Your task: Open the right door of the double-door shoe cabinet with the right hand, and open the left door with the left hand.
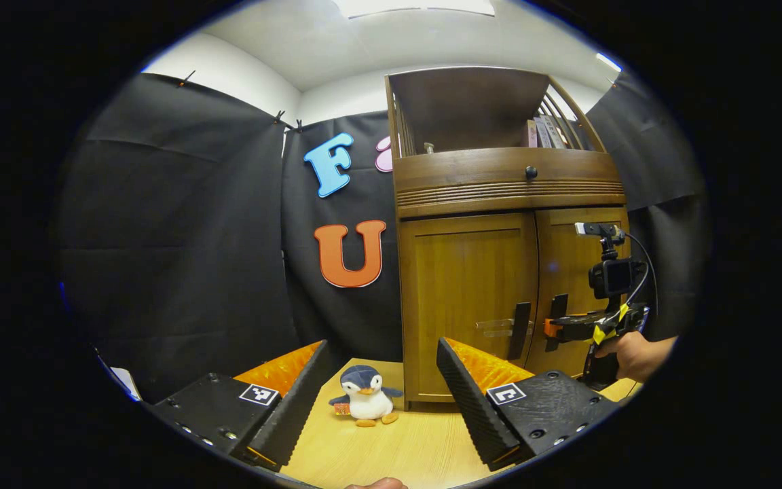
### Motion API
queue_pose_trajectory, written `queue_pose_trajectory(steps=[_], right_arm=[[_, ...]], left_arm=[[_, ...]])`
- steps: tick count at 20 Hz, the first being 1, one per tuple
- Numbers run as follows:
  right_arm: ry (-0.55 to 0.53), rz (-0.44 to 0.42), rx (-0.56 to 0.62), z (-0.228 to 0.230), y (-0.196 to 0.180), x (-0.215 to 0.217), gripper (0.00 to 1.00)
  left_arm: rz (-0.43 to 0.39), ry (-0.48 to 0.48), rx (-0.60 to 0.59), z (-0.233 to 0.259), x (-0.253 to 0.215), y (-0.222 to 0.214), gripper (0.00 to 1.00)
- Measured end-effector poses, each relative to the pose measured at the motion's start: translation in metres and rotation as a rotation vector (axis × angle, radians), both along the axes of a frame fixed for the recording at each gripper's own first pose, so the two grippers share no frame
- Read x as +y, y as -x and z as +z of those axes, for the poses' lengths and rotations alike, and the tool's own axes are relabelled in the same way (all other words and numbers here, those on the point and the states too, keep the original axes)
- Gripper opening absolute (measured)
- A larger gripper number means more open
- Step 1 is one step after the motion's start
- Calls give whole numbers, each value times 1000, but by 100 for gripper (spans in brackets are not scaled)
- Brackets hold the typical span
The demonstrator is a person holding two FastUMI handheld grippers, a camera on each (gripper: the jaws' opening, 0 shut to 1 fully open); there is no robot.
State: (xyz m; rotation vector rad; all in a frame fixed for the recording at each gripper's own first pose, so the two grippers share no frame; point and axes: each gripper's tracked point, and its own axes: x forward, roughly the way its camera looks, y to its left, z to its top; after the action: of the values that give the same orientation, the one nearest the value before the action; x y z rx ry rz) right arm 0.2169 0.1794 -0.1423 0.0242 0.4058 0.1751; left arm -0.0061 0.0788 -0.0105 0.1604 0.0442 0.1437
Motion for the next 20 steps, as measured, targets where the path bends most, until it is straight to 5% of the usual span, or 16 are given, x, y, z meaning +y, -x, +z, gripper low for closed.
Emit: queue_pose_trajectory(steps=[5,20], right_arm=[[-9,-16,-5,-7,-6,6,40],[-7,22,7,-5,25,-1,33]], left_arm=[[3,3,17,-6,8,5,96],[-43,26,13,-9,-3,11,96]])
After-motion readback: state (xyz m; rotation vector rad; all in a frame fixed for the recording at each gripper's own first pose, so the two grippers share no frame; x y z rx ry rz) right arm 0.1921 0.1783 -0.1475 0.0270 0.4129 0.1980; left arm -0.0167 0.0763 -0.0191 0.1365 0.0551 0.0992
